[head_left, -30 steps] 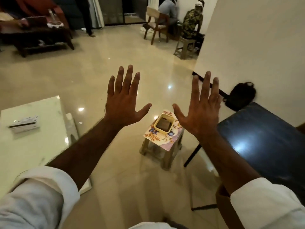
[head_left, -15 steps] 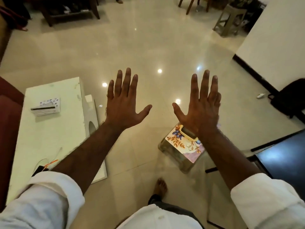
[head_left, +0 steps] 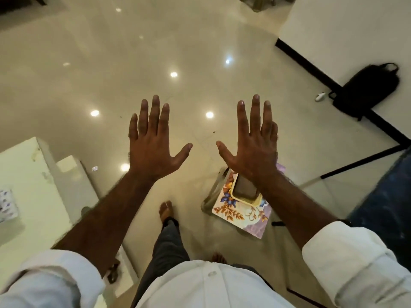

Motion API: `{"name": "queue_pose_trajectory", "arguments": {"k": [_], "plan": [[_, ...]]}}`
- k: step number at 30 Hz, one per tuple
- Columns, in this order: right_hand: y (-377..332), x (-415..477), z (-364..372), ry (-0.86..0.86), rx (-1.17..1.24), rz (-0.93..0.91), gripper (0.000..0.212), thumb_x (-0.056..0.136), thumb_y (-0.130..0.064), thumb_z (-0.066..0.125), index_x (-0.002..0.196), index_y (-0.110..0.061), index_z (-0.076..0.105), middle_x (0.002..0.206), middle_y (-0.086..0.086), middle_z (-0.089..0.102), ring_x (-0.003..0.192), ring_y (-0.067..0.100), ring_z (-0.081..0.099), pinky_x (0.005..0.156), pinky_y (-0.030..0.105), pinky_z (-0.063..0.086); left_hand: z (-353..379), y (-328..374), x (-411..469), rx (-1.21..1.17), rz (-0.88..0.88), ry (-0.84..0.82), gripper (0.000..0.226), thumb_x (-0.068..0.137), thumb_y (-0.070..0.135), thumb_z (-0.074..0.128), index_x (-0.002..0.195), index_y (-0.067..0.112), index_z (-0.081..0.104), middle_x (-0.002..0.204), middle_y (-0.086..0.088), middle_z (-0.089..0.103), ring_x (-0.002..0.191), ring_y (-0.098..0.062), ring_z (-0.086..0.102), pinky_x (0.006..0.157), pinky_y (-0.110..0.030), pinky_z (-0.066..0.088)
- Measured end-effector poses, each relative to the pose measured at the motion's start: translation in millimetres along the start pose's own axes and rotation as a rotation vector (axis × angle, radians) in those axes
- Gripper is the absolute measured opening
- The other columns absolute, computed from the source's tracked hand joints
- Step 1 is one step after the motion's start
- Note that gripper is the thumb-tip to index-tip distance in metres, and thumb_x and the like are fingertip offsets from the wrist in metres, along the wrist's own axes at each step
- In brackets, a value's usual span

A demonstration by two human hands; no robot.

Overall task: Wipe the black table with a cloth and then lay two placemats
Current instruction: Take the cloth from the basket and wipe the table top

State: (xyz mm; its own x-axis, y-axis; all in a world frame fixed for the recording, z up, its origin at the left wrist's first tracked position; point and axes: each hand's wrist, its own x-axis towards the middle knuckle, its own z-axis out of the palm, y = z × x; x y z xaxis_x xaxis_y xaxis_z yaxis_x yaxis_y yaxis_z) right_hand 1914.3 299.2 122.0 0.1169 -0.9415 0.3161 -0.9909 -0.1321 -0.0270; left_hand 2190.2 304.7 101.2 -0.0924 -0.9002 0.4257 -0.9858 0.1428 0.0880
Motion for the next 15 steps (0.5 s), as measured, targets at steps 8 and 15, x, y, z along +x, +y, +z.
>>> {"name": "queue_pose_trajectory", "arguments": {"k": [8, 15], "plan": [[-14.0, 103.9, 33.3, 0.008, -0.071, 0.261, 0.113, 0.096, -0.088, 0.042, 0.177, -0.016, 0.011, 0.184, 0.020, 0.000, 0.170, 0.045, 0.001, 0.130, 0.063, 0.026, 50.1, -50.9, 157.1, -0.090, 0.239, -0.100, 0.116, 0.098, 0.084, 0.048, 0.178, 0.009, 0.011, 0.186, -0.016, 0.003, 0.173, -0.038, 0.002, 0.135, -0.063, 0.014], [-2.0, 182.4, 60.2, -0.006, -0.093, 0.458, 0.110, 0.096, -0.088, 0.040, 0.178, -0.021, 0.009, 0.184, 0.019, -0.004, 0.169, 0.048, -0.006, 0.129, 0.062, 0.022, 100.4, -55.5, 283.2, -0.109, 0.436, -0.144, 0.115, 0.098, 0.083, 0.049, 0.178, 0.011, 0.010, 0.187, -0.014, 0.002, 0.173, -0.036, 0.001, 0.134, -0.064, 0.017]]}}
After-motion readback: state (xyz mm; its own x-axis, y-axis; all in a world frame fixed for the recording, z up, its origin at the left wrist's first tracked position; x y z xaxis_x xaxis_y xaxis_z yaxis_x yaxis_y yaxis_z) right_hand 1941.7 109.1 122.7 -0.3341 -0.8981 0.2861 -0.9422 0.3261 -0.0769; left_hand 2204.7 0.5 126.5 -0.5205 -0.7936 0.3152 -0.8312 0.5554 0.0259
